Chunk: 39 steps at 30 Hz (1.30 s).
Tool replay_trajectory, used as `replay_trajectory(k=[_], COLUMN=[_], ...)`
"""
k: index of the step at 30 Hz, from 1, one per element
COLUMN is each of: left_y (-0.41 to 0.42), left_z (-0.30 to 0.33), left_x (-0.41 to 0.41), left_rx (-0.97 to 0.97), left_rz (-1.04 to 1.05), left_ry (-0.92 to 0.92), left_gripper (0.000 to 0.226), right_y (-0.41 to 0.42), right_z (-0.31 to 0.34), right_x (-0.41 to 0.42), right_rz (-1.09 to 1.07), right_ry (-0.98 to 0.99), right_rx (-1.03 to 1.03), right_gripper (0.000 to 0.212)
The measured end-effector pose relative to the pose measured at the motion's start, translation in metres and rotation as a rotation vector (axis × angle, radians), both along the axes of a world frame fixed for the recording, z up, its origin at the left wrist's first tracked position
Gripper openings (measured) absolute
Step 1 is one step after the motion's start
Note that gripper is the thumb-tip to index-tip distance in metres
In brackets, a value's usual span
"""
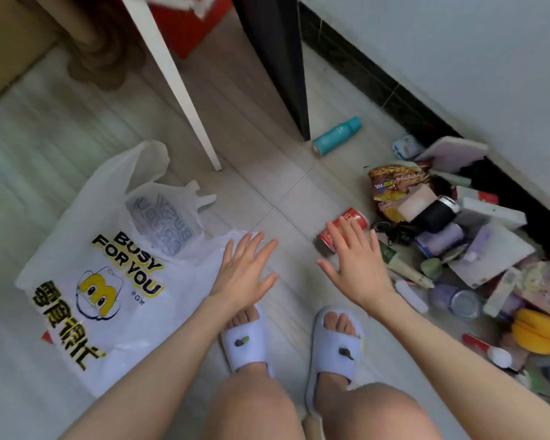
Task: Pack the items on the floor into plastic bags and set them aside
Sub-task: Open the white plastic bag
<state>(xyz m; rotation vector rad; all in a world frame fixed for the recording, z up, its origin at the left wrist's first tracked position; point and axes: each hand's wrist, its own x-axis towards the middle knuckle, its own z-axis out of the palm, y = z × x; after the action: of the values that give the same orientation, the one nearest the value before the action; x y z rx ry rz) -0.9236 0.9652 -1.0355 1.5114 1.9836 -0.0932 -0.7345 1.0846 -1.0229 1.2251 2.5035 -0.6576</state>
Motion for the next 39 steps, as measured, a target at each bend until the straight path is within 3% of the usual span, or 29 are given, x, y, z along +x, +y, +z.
replay_trajectory(k=[6, 12, 15, 21, 27, 30, 34, 39], left_y=[-0.004, -0.004, -0.008, -0.012, -0.024, -0.026, -0.028, -0.035], left_z=[-0.117, -0.123, -0.094, 0.016, 0.147, 0.195, 0.244, 0.278], left_x=[-0.019, -0.033, -0.033, -0.046, -0.054, -0.05, -0.034, -0.016], left_rx=[0.18, 0.294, 0.351, 0.533, 0.814, 0.864, 0.937, 0.957], left_rz=[0.075, 0.222, 0.329, 0.495, 0.537, 0.496, 0.446, 0.317], left_ry=[0.092, 0.107, 0.092, 0.079, 0.024, -0.074, -0.245, -0.366], left_gripper=[0.071, 0.05, 0.029, 0.027, 0.032, 0.033, 0.03, 0.026], right_y=[0.008, 0.004, -0.004, -0.026, -0.047, -0.058, -0.07, -0.076], right_z=[-0.13, -0.152, -0.125, -0.013, 0.121, 0.171, 0.203, 0.209], right_x=[0.012, 0.019, 0.018, -0.001, -0.037, -0.061, -0.083, -0.083], right_rz=[0.027, 0.021, -0.077, -0.273, -0.161, -0.189, -0.209, -0.356], right_ry=[0.003, -0.007, 0.08, 0.454, 0.635, 0.767, 0.816, 1.021], right_rx=[0.119, 0.156, 0.118, -0.058, -0.408, -0.57, -0.556, -0.478], right_gripper=[0.067, 0.067, 0.067, 0.067, 0.031, 0.026, 0.035, 0.014])
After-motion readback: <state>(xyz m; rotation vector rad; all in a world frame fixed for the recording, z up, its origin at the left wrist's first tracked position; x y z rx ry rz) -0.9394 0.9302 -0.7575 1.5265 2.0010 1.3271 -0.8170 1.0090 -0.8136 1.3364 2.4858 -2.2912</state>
